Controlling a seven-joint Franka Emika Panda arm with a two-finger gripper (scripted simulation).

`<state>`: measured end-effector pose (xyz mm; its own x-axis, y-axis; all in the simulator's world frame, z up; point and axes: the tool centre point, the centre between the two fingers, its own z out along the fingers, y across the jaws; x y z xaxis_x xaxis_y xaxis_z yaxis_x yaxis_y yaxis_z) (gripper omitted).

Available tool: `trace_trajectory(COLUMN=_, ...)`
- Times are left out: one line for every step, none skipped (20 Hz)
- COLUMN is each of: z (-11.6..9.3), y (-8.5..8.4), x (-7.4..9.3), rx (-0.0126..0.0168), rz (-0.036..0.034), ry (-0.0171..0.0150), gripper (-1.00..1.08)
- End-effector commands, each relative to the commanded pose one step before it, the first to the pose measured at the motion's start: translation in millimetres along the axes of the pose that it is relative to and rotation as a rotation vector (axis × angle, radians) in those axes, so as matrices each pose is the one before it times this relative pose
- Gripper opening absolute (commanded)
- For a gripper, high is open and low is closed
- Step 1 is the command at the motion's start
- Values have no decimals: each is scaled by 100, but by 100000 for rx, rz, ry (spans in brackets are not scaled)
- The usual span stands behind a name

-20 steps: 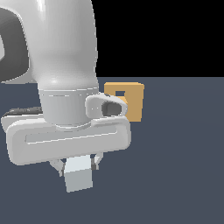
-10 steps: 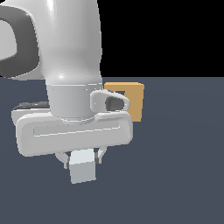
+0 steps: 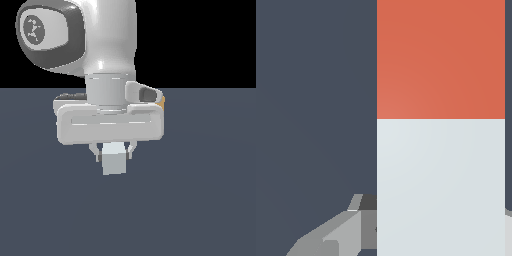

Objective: Insert the peg into the horizontal hole in a box.

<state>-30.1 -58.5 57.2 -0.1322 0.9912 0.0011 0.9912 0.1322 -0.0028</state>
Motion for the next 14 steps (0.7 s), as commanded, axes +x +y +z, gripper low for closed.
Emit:
trace_trajectory(z=-1189, y=1453, x=1532, rx=-331, rz=2923, ry=-55, gripper=-100)
trace_trajectory(z=-418, y=564, x=617, rx=3, rz=1218, ry=-4, gripper=-100)
trace_trajectory(z=-400, y=544, x=589, rx=3, rz=1168, ry=-4, gripper=-100)
trace_trajectory(z=-379, y=518, x=555, rx=3, rz=1109, ry=-5, gripper=-100)
trace_trajectory(z=-357, y=492, x=523, rx=3, rz=1047, ry=-5, gripper=-100)
trace_trajectory(z=-335, y=465, x=489, rx=3, rz=986, ry=-5, gripper=-100)
trace_trajectory(z=-313, y=440, x=455, rx=3, rz=924, ry=-5, gripper=-100)
trace_trajectory(z=-290, y=414, x=418, rx=3, rz=862, ry=-5, gripper=-100)
trace_trajectory(z=-266, y=388, x=383, rx=3, rz=796, ry=-4, gripper=-100)
trace_trajectory(z=-243, y=358, x=347, rx=3, rz=731, ry=-4, gripper=-100)
trace_trajectory(z=-218, y=325, x=313, rx=2, rz=659, ry=-4, gripper=-100)
trace_trajectory(z=-194, y=290, x=276, rx=2, rz=586, ry=-3, gripper=-100)
trace_trajectory(z=-168, y=255, x=239, rx=2, rz=512, ry=-3, gripper=-100)
trace_trajectory(z=-143, y=220, x=203, rx=2, rz=437, ry=-3, gripper=-100)
